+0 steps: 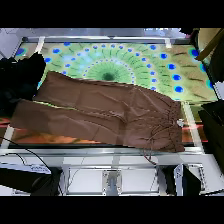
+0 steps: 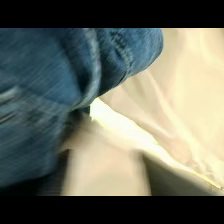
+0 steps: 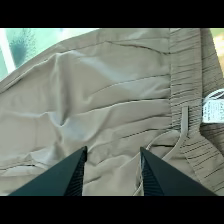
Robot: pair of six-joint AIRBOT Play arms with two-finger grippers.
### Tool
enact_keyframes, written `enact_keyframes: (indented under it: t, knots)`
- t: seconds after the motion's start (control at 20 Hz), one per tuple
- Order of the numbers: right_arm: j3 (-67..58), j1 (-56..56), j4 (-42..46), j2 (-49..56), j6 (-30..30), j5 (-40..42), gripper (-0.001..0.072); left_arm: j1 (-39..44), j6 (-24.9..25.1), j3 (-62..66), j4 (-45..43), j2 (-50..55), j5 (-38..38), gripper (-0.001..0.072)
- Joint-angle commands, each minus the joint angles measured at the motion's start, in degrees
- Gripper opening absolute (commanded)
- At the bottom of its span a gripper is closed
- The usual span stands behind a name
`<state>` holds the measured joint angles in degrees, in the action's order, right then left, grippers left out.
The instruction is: Fold the clothes and pants, and hang the long-sleeved shirts on hangers.
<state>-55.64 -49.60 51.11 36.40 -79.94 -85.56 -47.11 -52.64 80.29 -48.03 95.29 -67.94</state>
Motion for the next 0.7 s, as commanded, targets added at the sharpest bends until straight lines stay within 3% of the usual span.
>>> enact_keyframes:
  t: [0.0,0.3,0.4,0.5,0.55,0.65]
  knots:
    - [0.0,0.0,0.4,0.0,0.1,1.7,0.0393,3.3,-1.7,0.0,1.3,-0.4,1.5,0.0607]
    - [1.8,0.0,5.9,0.0,1.4,10.4,0.0393,3.3,-8.7,0.0,10.4,-7.3,1.3,0.0603]
    - [6.2,0.0,5.5,0.1,1.6,12.4,0.0394,6.2,-9.0,0.0,7.3,-8.3,-3.2,0.0602]
    - [10.5,0.0,9.1,0.0,4.7,10.2,0.0395,8.5,-12.5,0.0,2.5,-9.5,-9.2,0.0602]
    - [12.4,0.0,11.0,0.0,5.5,9.4,0.0395,8.7,-14.5,0.0,0.0,-10.7,-11.3,0.058]
    - [15.8,-0.1,14.4,-0.2,7.7,8.5,0.0396,7.3,-17.3,-0.4,-5.5,-15.1,-12.4,0.0469]
